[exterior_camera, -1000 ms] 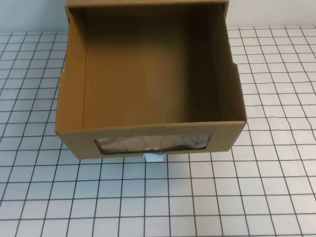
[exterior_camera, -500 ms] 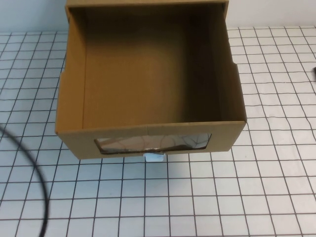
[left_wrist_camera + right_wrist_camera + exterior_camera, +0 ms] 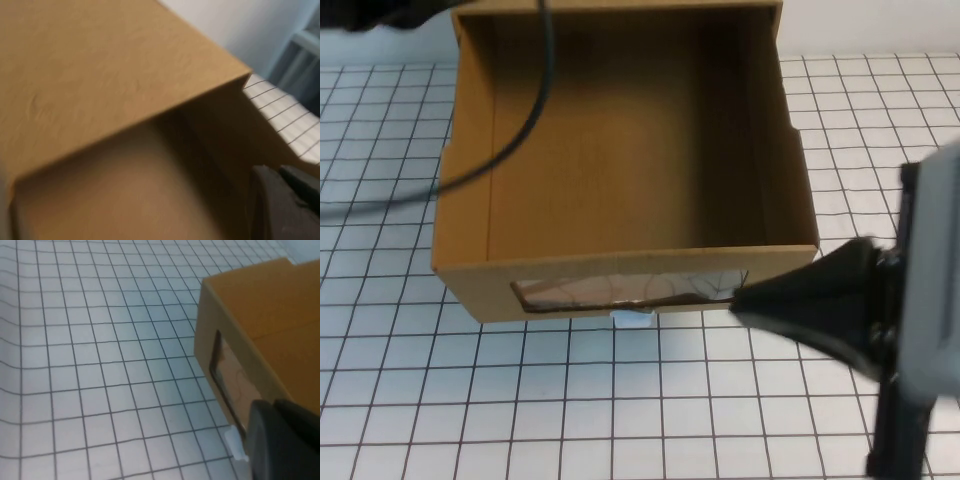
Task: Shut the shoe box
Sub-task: Press the shoe box with left arm, then close the shoe box with your right arm
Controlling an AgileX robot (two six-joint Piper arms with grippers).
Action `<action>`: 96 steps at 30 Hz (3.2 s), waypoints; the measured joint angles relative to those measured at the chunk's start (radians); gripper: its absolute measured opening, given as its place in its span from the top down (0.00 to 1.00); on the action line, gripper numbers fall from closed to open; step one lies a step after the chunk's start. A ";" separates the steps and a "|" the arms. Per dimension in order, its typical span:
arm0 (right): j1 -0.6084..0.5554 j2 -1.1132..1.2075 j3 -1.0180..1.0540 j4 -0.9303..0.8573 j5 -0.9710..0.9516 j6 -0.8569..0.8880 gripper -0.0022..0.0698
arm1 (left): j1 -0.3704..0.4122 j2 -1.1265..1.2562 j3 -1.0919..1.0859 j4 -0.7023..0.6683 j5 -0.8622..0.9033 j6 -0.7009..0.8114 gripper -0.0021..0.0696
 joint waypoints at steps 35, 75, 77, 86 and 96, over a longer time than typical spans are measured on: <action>0.181 0.799 -0.318 0.536 -0.339 -1.315 0.99 | 0.000 0.717 -0.748 -0.164 0.278 -0.160 0.97; -0.013 1.038 -0.594 0.569 -0.264 -1.259 0.99 | 0.000 0.768 -0.762 -0.194 0.246 -0.168 0.97; -0.037 1.066 -0.644 0.582 -0.263 -1.261 0.99 | 0.000 0.770 -0.764 -0.194 0.246 -0.168 0.97; -0.084 1.159 -0.811 0.614 -0.267 -1.261 0.99 | 0.000 0.773 -0.768 -0.197 0.244 -0.164 0.97; -0.078 1.185 -0.837 0.628 -0.298 -1.263 0.99 | 0.001 0.774 -0.768 -0.197 0.258 -0.150 0.97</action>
